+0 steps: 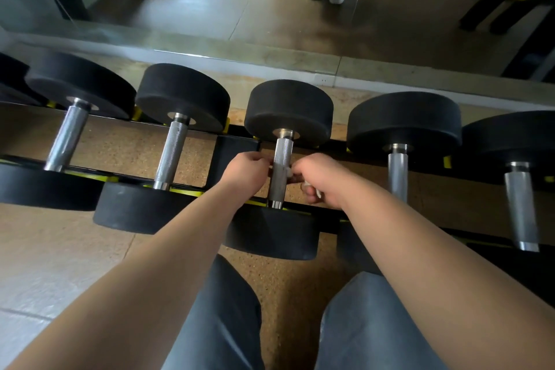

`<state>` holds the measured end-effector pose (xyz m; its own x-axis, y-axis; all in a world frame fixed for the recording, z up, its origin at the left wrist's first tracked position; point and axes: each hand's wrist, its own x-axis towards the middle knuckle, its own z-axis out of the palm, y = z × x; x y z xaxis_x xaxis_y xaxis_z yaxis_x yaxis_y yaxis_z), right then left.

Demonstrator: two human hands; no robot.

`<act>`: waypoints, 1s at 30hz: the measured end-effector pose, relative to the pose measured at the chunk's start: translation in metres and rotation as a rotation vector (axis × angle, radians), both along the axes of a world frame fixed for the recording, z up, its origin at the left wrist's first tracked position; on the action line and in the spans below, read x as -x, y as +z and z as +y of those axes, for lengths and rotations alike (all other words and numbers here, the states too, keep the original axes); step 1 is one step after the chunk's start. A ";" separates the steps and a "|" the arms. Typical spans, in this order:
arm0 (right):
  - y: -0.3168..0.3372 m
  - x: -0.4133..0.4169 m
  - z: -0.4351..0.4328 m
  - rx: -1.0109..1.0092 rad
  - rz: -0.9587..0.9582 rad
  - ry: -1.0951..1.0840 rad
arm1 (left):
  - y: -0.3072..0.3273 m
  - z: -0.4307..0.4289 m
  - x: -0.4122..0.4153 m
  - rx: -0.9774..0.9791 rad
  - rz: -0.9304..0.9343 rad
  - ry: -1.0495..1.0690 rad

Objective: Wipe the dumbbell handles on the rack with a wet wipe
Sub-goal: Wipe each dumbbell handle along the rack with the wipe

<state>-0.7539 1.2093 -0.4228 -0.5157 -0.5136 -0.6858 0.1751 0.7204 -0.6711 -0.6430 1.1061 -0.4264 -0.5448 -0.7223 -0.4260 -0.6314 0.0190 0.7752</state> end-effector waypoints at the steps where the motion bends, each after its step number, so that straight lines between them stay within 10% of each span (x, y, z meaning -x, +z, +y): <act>1: 0.001 0.003 -0.003 0.003 0.072 0.016 | 0.000 0.000 0.000 0.008 -0.004 0.004; 13: 0.008 0.023 -0.017 0.091 0.021 -0.082 | 0.003 -0.001 0.005 0.043 -0.088 -0.008; 20: 0.008 0.010 0.005 -0.221 -0.028 0.331 | 0.011 0.004 0.000 0.057 -0.120 -0.078; 30: 0.013 -0.012 0.003 0.053 0.207 -0.033 | 0.006 -0.006 -0.009 -0.112 -0.031 -0.116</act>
<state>-0.7418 1.2119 -0.4100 -0.6597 -0.5265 -0.5363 0.0527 0.6794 -0.7319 -0.6344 1.1003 -0.4205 -0.6071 -0.6024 -0.5181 -0.6538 0.0081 0.7566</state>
